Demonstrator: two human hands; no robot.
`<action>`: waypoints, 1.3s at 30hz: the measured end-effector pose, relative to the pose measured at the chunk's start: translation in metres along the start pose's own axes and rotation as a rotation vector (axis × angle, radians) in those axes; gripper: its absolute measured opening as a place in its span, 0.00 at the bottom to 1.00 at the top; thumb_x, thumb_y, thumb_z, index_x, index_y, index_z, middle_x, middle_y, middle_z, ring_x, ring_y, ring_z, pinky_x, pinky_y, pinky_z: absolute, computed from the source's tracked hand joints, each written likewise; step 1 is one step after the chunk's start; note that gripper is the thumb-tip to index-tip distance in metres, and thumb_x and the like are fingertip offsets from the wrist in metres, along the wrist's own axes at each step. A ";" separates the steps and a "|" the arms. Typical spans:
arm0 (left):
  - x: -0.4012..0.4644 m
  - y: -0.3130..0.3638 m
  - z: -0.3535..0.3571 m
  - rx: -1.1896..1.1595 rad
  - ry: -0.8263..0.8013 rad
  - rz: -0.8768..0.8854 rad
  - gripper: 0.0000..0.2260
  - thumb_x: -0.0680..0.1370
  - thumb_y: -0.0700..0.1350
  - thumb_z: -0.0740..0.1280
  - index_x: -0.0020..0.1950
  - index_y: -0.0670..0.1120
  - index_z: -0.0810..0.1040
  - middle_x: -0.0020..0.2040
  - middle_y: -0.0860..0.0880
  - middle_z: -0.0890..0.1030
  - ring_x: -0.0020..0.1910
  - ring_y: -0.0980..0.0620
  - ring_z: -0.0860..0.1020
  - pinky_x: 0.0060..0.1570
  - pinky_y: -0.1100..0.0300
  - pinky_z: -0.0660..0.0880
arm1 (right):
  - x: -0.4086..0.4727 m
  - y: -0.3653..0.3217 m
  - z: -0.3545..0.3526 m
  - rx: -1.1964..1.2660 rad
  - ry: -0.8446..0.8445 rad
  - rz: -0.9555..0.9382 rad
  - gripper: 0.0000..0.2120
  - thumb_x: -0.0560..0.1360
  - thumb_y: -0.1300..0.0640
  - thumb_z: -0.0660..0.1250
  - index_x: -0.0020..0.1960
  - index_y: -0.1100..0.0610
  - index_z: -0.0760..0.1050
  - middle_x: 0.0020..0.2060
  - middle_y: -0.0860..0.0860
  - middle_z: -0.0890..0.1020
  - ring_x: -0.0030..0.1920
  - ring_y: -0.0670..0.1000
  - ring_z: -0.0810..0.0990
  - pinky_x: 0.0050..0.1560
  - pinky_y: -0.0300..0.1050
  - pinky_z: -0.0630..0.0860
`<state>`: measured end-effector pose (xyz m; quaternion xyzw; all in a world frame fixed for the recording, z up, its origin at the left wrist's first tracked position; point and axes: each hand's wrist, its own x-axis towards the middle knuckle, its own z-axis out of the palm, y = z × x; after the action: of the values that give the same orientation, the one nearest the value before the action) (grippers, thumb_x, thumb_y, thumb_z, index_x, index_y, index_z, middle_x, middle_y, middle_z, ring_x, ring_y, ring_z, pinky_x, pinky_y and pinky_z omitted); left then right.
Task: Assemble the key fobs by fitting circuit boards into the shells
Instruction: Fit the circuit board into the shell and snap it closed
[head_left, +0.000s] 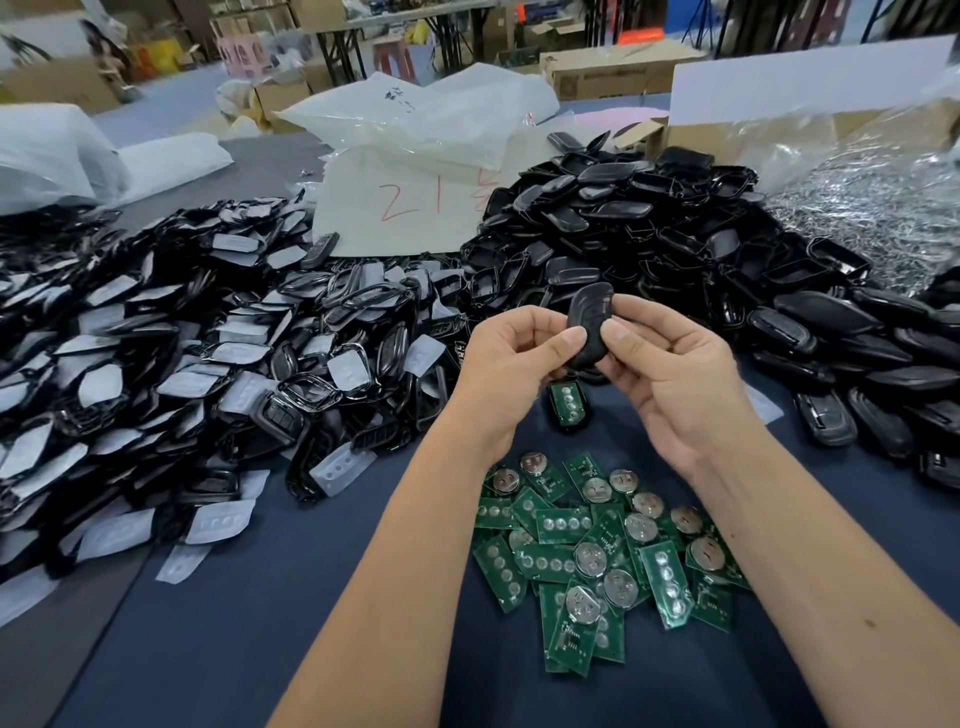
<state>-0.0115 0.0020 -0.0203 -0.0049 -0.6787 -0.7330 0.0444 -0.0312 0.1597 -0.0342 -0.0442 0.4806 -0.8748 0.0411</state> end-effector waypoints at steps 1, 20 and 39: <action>0.000 0.000 0.002 0.058 0.039 0.037 0.03 0.79 0.36 0.72 0.46 0.43 0.82 0.41 0.45 0.83 0.40 0.53 0.80 0.46 0.60 0.78 | 0.000 0.001 0.000 -0.036 0.025 -0.020 0.16 0.68 0.61 0.76 0.55 0.59 0.84 0.45 0.55 0.89 0.46 0.50 0.88 0.46 0.40 0.83; -0.007 0.000 -0.003 0.863 0.099 0.220 0.11 0.76 0.55 0.75 0.53 0.51 0.82 0.49 0.54 0.80 0.49 0.59 0.77 0.51 0.61 0.75 | 0.006 -0.002 -0.007 -0.047 0.140 0.003 0.06 0.80 0.63 0.69 0.57 0.62 0.81 0.48 0.56 0.88 0.51 0.55 0.88 0.55 0.48 0.84; -0.003 -0.005 0.001 -0.045 0.148 -0.229 0.03 0.83 0.36 0.66 0.54 0.43 0.77 0.56 0.33 0.81 0.43 0.43 0.83 0.37 0.58 0.83 | 0.003 -0.010 -0.013 -0.056 -0.150 0.188 0.18 0.73 0.62 0.69 0.62 0.65 0.80 0.53 0.57 0.86 0.53 0.52 0.86 0.56 0.45 0.83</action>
<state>-0.0089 0.0034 -0.0255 0.1256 -0.6533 -0.7466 0.0103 -0.0365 0.1758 -0.0326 -0.0654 0.5023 -0.8476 0.1578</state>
